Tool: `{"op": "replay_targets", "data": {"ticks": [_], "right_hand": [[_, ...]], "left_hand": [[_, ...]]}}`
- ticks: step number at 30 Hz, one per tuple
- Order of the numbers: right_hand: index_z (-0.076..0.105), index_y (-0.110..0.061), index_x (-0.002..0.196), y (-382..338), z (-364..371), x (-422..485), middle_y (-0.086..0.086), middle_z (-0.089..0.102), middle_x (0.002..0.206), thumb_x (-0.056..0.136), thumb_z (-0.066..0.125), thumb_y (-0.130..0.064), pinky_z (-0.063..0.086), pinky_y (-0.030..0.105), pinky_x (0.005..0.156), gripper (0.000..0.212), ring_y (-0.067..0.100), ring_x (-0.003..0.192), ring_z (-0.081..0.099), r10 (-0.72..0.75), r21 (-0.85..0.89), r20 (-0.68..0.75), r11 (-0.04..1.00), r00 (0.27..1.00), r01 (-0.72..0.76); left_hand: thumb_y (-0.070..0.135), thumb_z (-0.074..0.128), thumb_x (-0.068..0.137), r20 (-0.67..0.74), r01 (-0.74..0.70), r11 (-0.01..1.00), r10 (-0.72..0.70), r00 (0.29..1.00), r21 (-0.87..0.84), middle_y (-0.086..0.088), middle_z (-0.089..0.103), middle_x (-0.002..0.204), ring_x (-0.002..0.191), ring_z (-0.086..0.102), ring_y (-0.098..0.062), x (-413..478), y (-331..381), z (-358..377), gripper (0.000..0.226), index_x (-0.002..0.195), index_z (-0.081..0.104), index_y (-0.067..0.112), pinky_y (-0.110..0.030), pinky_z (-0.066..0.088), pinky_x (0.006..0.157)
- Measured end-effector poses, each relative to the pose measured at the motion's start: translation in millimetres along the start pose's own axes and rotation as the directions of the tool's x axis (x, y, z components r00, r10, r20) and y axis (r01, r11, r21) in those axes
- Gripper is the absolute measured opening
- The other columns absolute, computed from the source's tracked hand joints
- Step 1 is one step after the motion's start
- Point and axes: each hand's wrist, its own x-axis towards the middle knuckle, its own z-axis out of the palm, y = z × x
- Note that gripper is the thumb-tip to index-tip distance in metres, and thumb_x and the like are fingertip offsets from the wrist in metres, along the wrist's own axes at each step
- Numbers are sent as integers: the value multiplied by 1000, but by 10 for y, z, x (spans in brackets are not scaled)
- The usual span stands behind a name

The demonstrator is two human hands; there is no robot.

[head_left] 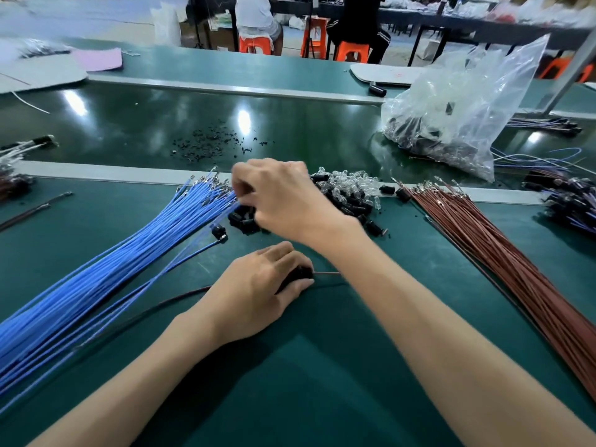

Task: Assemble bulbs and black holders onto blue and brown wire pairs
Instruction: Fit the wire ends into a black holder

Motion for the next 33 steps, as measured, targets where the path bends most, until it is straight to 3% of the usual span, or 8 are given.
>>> {"op": "replay_targets", "data": {"ticks": [3,7,12,15,17,21,26,33], "right_hand": [[55,-23,93,97,-24,-95,-10,48,95,85,55,-7,24,45,103,18,14,104,46,74,-109,58,992,996,-67],[56,-23,103,-31,166,-147,-7,56,101,80,48,3,22,47,103,36,16,103,53,31,-360,-40,932,999,-43],[57,-20,103,91,-197,-155,-7,66,94,81,49,10,30,44,102,38,16,93,62,90,-253,-289,953,953,-166],[56,-26,84,488,-757,-345,-11,65,83,85,56,5,45,29,85,31,0,83,62,236,-141,20,963,972,-231],[57,-29,73,777,-1126,-579,-14,62,79,88,63,-1,45,23,72,32,-7,77,59,397,-64,217,917,892,-393],[66,-33,80,1034,-1290,-870,0,64,98,78,79,-20,44,35,95,18,23,102,58,642,-319,186,756,744,-572],[73,-11,96,635,-581,-718,7,67,92,81,75,-12,50,27,79,15,17,81,62,301,221,121,921,946,-321],[66,-12,87,611,158,-624,-1,52,88,85,71,-19,45,38,84,9,15,87,49,260,176,112,945,959,-277]], "left_hand": [[35,51,92,20,2,999,-3,1000,33,0,63,94,82,61,-21,14,-3,20,27,103,65,14,-30,48,69],[35,45,89,2,-30,999,30,1000,41,-11,68,93,79,64,-32,-2,-20,16,39,103,68,6,-34,52,64],[29,57,92,-16,-2,1000,1,1000,-17,3,62,97,82,59,-16,-2,-40,27,20,104,65,15,-28,48,73],[29,59,93,-38,42,999,-43,998,-18,6,57,94,82,56,-15,-3,-67,40,17,103,64,17,-27,47,73],[29,59,92,-53,72,997,-73,996,-25,6,57,95,83,55,-14,1,-72,48,18,104,64,18,-30,47,73],[25,63,90,-51,50,999,-50,997,2,2,57,94,83,54,-14,3,-67,52,17,103,66,15,-16,37,74],[23,65,89,-37,31,999,-31,999,12,0,57,92,80,55,-17,6,-68,39,17,103,67,15,-20,41,72],[23,66,88,-54,52,999,-51,997,14,2,57,92,78,54,-14,0,-51,46,19,105,68,16,-25,43,68]]}}
